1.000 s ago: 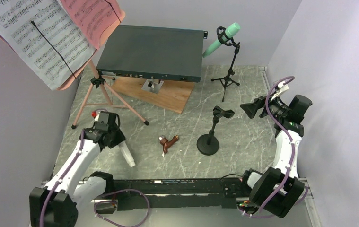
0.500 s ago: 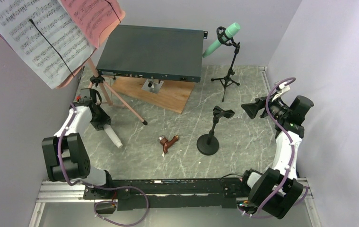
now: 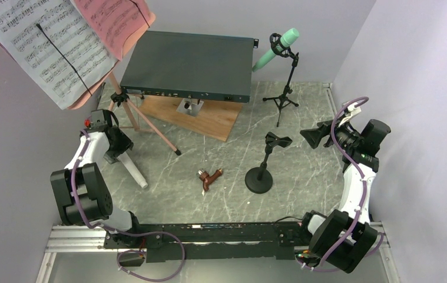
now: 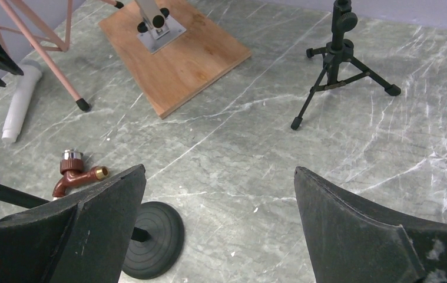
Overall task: Pack up the instrument practice props
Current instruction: Place the microphone at the center of the board.
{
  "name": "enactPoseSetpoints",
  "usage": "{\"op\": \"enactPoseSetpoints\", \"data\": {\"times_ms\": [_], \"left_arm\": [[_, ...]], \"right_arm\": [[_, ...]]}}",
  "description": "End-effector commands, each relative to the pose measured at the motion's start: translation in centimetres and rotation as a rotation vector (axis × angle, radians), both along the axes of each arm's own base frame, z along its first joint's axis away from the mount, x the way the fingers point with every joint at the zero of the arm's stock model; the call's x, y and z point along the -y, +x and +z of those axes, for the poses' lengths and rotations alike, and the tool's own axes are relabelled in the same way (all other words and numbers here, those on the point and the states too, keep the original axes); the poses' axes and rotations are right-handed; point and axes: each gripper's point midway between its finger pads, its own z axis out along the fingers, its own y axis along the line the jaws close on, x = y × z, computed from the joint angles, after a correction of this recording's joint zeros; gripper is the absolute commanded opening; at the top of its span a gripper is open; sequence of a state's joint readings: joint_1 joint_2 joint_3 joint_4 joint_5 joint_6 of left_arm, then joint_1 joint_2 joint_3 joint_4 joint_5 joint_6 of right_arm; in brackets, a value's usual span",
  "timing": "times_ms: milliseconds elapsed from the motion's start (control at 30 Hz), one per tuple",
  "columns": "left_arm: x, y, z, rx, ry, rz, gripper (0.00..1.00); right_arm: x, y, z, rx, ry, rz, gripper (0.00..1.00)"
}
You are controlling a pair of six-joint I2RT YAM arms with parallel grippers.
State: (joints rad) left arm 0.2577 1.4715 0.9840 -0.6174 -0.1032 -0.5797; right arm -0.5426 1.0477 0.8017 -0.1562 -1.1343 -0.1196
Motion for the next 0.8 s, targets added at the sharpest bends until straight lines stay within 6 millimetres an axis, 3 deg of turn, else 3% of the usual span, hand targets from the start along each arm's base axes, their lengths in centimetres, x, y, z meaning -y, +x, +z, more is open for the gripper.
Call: {"op": "enactPoseSetpoints", "data": {"times_ms": [0, 100, 367, 500, 633, 767], "left_arm": [[0.1, -0.3, 1.2, 0.046, 0.000, 0.012, 0.68], [1.4, -1.7, 1.7, 0.063, -0.045, -0.005, 0.68], [6.1, -6.6, 0.4, 0.057, -0.251, 0.030, 0.63], [6.7, -8.8, -0.4, 0.007, -0.244, 0.113, 0.60], [7.5, -9.6, -2.0, -0.082, -0.233, 0.141, 0.60], [7.9, -9.2, -4.2, -0.118, -0.251, 0.147, 0.56]], "right_arm": [[-0.1, -0.2, 1.1, 0.059, -0.027, 0.020, 1.00], [-0.1, -0.2, 1.1, 0.061, -0.027, 0.019, 1.00], [-0.2, -0.3, 1.2, 0.063, -0.020, 0.025, 1.00], [-0.2, -0.4, 1.3, 0.065, -0.019, 0.027, 1.00], [-0.3, -0.4, 1.3, 0.067, -0.015, 0.029, 1.00], [-0.2, -0.5, 1.4, 0.071, -0.020, 0.027, 1.00]]}}
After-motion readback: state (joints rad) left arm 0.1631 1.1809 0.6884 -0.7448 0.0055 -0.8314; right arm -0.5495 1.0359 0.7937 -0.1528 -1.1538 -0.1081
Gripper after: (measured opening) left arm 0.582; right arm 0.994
